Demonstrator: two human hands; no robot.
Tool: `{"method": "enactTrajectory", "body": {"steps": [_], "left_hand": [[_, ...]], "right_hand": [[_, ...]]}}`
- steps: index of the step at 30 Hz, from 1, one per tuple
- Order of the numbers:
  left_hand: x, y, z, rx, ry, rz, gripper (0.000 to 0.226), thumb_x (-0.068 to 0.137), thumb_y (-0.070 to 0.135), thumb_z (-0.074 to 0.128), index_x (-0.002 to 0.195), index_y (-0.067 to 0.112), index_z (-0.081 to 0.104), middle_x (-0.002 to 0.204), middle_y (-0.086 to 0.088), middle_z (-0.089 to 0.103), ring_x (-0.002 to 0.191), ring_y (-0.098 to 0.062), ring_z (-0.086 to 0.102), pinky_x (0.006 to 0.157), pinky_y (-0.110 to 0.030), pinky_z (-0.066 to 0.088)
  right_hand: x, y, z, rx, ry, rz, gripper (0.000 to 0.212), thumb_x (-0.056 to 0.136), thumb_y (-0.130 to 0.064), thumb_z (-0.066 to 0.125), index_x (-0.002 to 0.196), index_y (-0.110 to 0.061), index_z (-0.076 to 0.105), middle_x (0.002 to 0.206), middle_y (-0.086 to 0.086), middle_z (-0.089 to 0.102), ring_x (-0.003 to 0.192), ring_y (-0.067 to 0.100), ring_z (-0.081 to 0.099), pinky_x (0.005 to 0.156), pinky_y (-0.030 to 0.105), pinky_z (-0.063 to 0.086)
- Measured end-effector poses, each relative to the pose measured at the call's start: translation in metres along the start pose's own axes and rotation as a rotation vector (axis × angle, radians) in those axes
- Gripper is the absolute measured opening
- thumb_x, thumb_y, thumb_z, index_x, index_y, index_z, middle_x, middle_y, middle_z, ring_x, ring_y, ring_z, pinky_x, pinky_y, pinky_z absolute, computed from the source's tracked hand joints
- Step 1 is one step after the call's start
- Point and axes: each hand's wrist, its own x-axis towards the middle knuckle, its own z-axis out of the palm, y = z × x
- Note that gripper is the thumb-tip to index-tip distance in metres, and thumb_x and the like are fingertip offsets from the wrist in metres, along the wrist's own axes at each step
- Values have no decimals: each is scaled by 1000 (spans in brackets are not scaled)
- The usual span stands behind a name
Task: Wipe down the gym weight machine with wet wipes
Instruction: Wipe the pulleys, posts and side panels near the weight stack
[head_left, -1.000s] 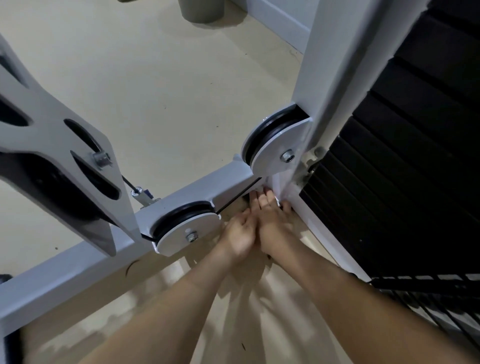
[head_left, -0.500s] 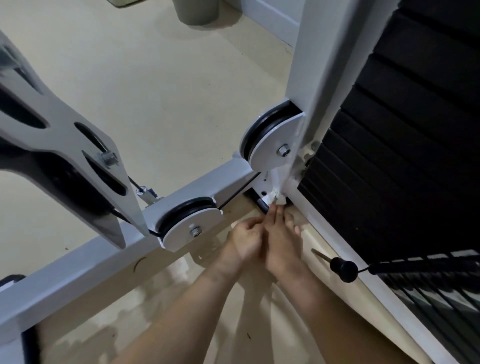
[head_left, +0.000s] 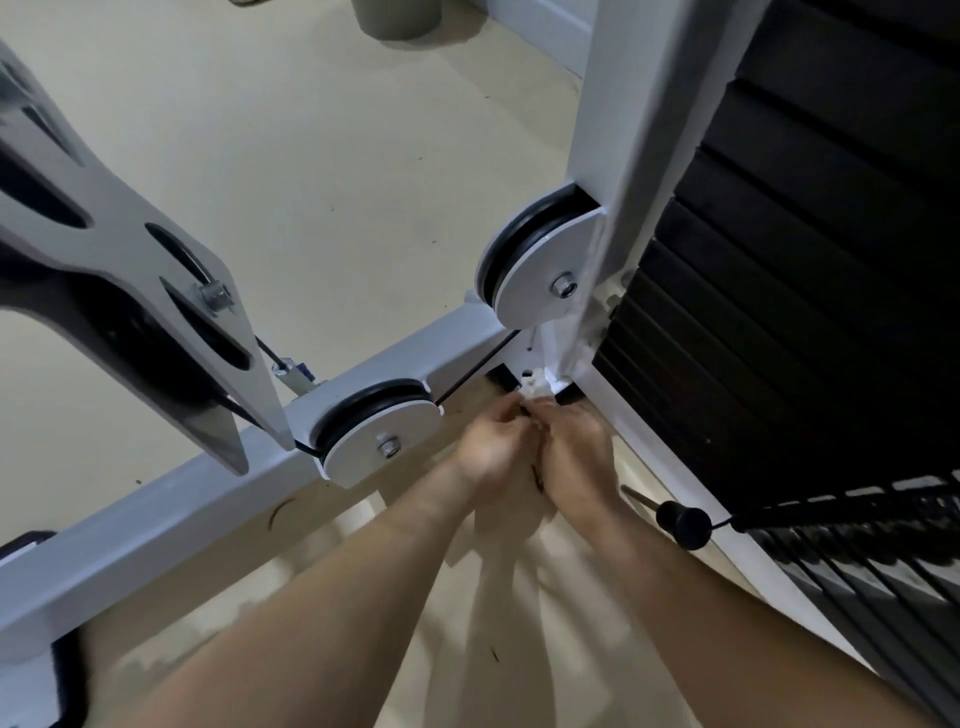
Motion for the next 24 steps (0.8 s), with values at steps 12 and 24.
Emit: {"method": "enactTrajectory", "body": {"steps": [12, 24], "left_hand": [[-37, -1, -17, -23, -62, -50, 22, 85, 25, 75, 94, 6, 67, 72, -1, 59, 61, -12, 55, 64, -25, 51], [-179, 5, -115, -159, 246, -52, 27, 82, 4, 74, 107, 1, 62, 94, -9, 70, 83, -16, 67, 75, -26, 56]], "right_hand": [[-25, -14, -47, 759, -349, 305, 18, 94, 3, 50, 98, -7, 65, 80, 12, 66, 69, 20, 59, 65, 32, 46], [-105, -90, 11, 638, -567, 120, 33, 93, 4, 39, 75, -15, 60, 90, 16, 60, 79, 28, 58, 64, 36, 49]]}}
